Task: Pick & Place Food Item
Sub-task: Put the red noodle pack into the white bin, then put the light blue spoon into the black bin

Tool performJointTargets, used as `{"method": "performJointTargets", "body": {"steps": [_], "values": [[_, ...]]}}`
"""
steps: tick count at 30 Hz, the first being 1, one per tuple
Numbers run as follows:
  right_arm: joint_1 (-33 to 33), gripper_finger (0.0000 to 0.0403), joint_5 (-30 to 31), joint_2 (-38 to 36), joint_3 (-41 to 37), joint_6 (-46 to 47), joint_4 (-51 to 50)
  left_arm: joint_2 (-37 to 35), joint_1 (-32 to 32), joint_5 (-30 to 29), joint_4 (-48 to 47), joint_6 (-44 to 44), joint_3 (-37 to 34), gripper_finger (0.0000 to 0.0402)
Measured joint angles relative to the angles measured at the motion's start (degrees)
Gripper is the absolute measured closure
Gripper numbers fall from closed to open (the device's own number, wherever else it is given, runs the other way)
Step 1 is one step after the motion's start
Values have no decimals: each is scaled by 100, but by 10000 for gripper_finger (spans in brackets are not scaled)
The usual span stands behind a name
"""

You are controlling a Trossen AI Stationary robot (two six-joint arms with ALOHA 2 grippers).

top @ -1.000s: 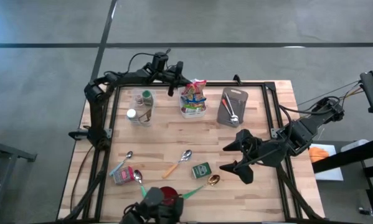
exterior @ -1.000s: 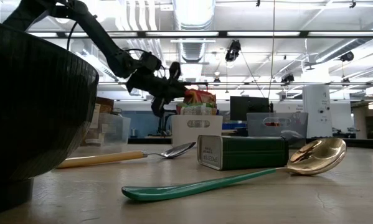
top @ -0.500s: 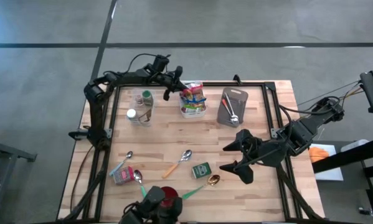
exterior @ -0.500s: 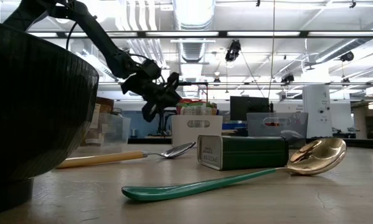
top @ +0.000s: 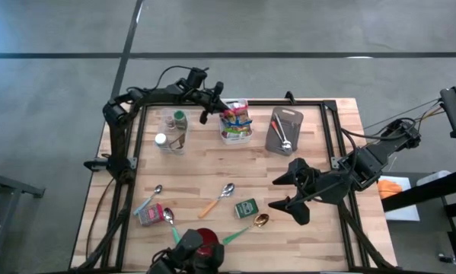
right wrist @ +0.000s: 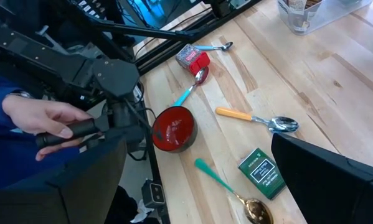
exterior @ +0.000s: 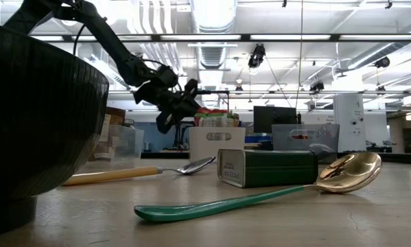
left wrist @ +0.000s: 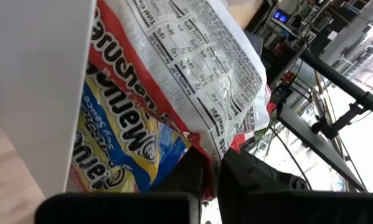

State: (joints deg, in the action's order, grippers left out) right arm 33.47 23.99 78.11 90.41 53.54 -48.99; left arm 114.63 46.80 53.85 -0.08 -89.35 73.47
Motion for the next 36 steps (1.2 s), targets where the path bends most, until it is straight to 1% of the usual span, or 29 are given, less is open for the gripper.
{"method": "performJointTargets", "body": {"steps": [6, 16, 19, 21, 23, 28, 31, 34, 36], "values": [[0, 5, 0, 0, 0, 0, 0, 0, -11, 27, -8, 134, -2, 354], [0, 5, 0, 0, 0, 0, 0, -4, -32, 257, -62, 261, -61, 347], [0, 5, 0, 0, 0, 0, -2, -4, -37, 361, -82, 371, -72, 333], [0, 5, 0, 0, 0, 0, 0, -7, -37, 415, -84, 436, -72, 311], [0, 5, 0, 0, 0, 0, -2, -11, -37, 476, -84, 451, -72, 278], [0, 5, 0, 0, 0, 0, -2, -17, -37, 519, -84, 453, -72, 171], [0, 5, 0, 0, 0, 0, -2, -51, -52, 612, -27, 599, -72, 112], [0, 5, 0, 0, 0, 0, -1, -238, -129, 618, 113, 1133, -72, 70], [0, 5, 0, 0, 0, 0, 0, -468, -221, 601, 214, 1679, -72, 53]]}}
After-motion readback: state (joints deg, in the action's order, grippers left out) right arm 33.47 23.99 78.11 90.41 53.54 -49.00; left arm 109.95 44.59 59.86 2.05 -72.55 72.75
